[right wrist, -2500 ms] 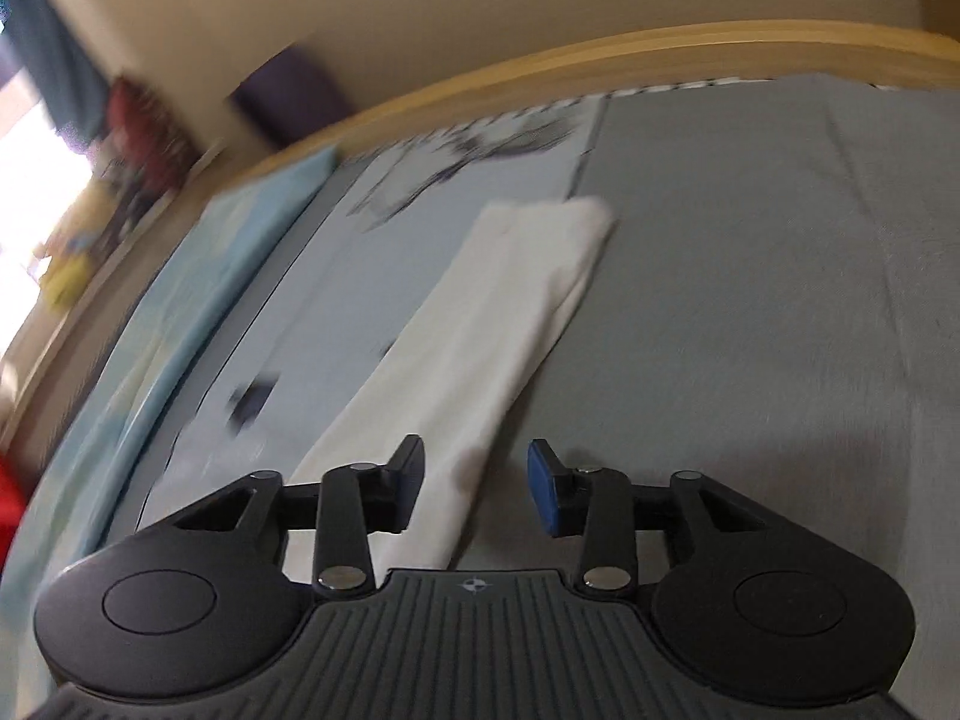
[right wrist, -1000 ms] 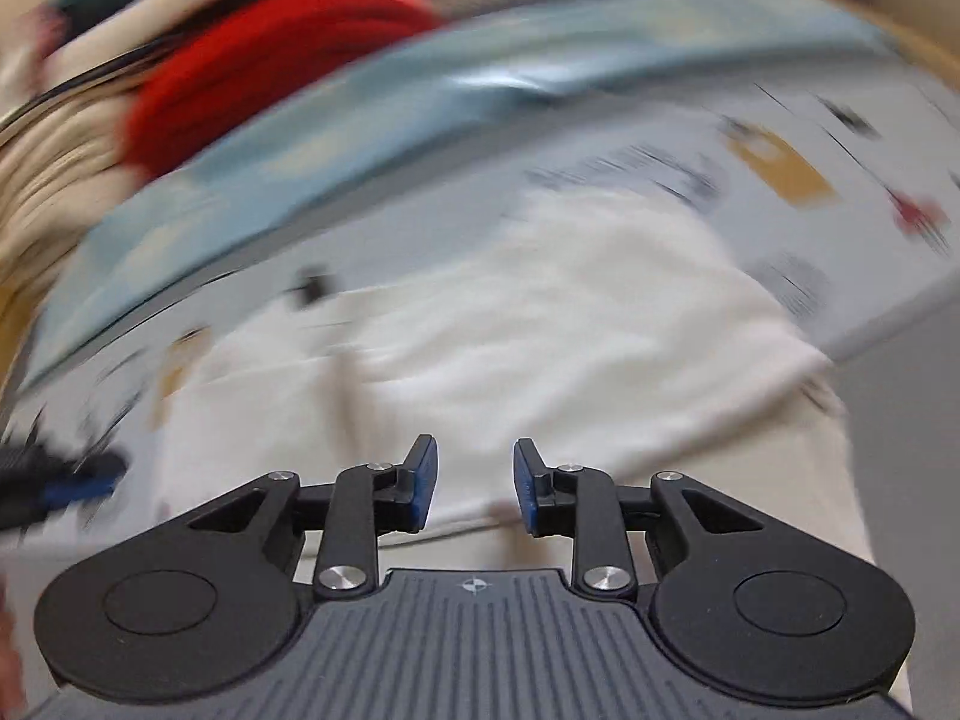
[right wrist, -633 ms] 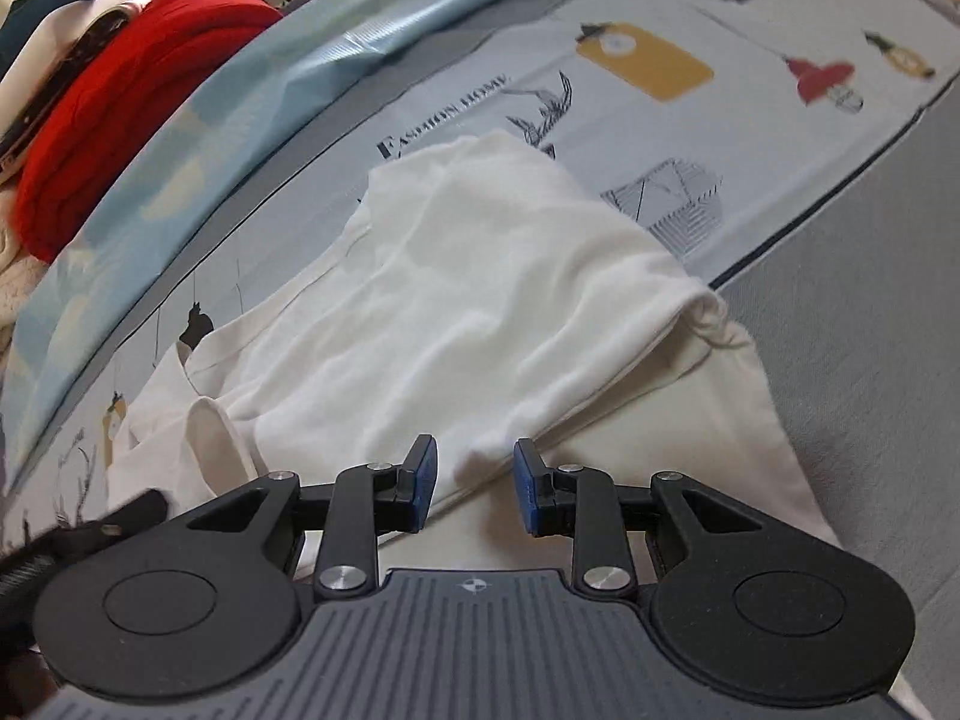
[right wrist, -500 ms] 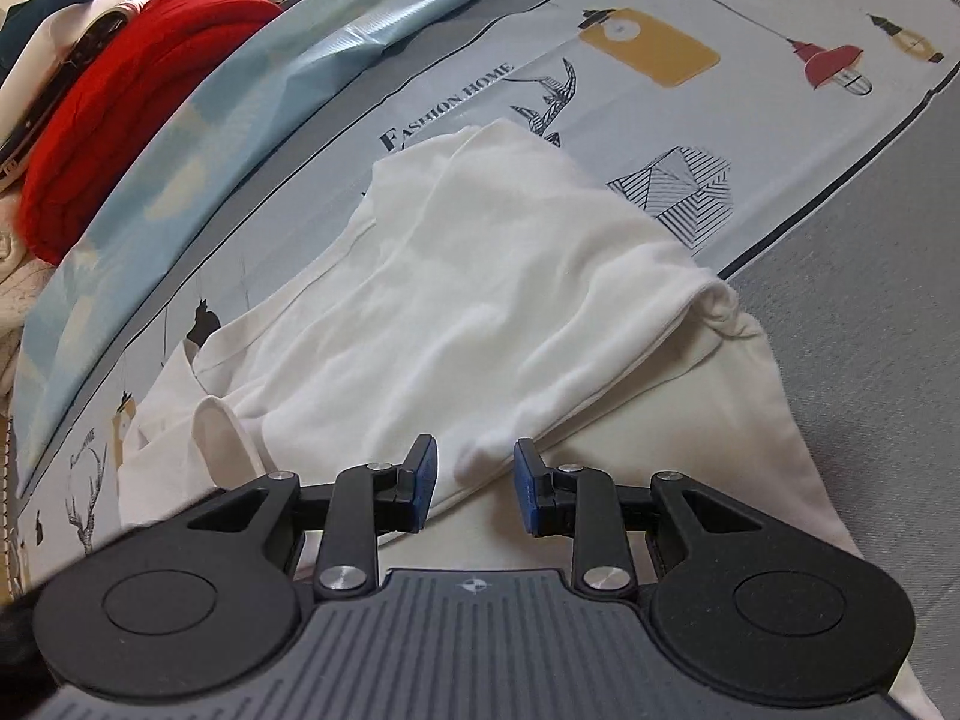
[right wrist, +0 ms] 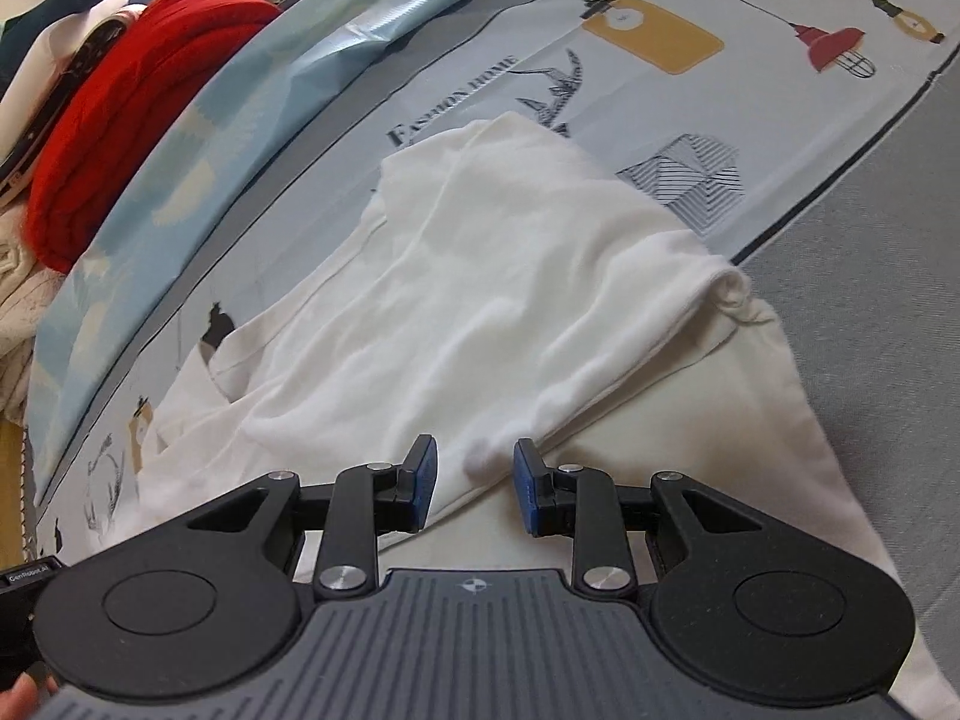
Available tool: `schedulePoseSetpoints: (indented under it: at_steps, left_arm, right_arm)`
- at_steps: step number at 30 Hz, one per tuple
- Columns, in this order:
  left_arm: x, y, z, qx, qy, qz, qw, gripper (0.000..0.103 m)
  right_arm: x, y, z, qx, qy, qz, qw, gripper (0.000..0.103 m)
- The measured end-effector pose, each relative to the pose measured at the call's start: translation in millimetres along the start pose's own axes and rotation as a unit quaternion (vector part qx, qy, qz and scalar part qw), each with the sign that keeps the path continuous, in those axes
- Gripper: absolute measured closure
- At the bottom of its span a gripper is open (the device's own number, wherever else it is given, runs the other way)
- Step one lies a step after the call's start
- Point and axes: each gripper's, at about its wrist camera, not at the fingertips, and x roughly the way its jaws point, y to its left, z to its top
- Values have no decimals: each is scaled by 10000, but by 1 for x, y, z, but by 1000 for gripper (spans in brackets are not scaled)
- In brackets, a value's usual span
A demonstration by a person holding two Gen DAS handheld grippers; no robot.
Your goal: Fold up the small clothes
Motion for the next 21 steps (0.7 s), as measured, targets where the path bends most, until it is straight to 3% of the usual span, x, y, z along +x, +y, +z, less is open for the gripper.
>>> schedulePoseSetpoints:
  at_steps: [1,3,5,7,9,11,12,13,14,19,21]
  left_arm:
    - [-3,3,5,-27,-108,-18,9999,72]
    - [-3,7,10,-53,-133,-143,9998,66]
    - [3,4,9,31,71,-250,9997,64]
    - [12,-5,5,256,433,-319,9982,53]
    - [23,-13,-3,573,702,-218,9956,52]
    - [30,-20,-13,949,772,-78,9925,55]
    - [31,-24,-16,1121,771,-64,9907,66]
    - [30,-24,-18,1225,746,-82,9896,93]
    - [29,-25,-19,1326,728,-114,9884,102]
    - [7,-24,-9,1335,137,-345,9904,102]
    - [1,-26,-6,1313,3,-243,9910,102]
  right_arm:
    - [0,2,-1,-18,2,7,10000,74]
    - [1,4,-2,-24,9,9,10000,74]
    - [1,4,-3,-14,-1,-16,10000,73]
    - [2,4,-3,8,-28,-66,10000,73]
    - [3,2,-2,76,-56,-137,9999,73]
    - [4,-1,-2,151,-77,-196,9997,73]
    - [4,-1,-2,181,-77,-208,9996,73]
    - [5,-1,-2,205,-77,-210,9995,73]
    - [5,-1,-2,215,-78,-204,9995,73]
    - [3,-2,0,244,-221,-96,9994,73]
    - [0,-3,2,276,-372,-52,9989,73]
